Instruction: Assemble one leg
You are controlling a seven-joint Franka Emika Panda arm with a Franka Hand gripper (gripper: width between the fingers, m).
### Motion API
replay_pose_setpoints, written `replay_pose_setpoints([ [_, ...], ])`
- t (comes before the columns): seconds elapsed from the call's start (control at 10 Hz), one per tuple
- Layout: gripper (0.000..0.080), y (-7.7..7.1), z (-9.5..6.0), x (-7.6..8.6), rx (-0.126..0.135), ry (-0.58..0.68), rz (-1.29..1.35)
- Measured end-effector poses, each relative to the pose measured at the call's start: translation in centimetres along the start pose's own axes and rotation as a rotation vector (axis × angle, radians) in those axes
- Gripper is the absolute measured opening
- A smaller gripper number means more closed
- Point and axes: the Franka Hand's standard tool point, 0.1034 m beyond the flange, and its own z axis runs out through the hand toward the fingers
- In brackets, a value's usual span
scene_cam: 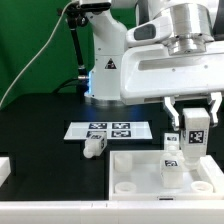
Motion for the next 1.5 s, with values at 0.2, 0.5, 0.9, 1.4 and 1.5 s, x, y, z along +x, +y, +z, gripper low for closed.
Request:
replay_pose_setpoints([
  [0.2, 0.0282, 0.0, -0.2, 0.4, -0.002, 0.127, -0.010],
  [0.5, 0.0282, -1.2, 1.1, -2.5, 0.008, 0.044, -0.005],
  [0.9, 0.0282, -2.3, 1.6, -2.9, 0.020, 0.037, -0.017],
  [1.4, 0.0282, -2.1, 2.1, -2.2, 0.016, 0.049, -0.031],
  [1.5, 0.0282, -1.9, 2.3, -2.0, 0.013, 0.059, -0.036],
])
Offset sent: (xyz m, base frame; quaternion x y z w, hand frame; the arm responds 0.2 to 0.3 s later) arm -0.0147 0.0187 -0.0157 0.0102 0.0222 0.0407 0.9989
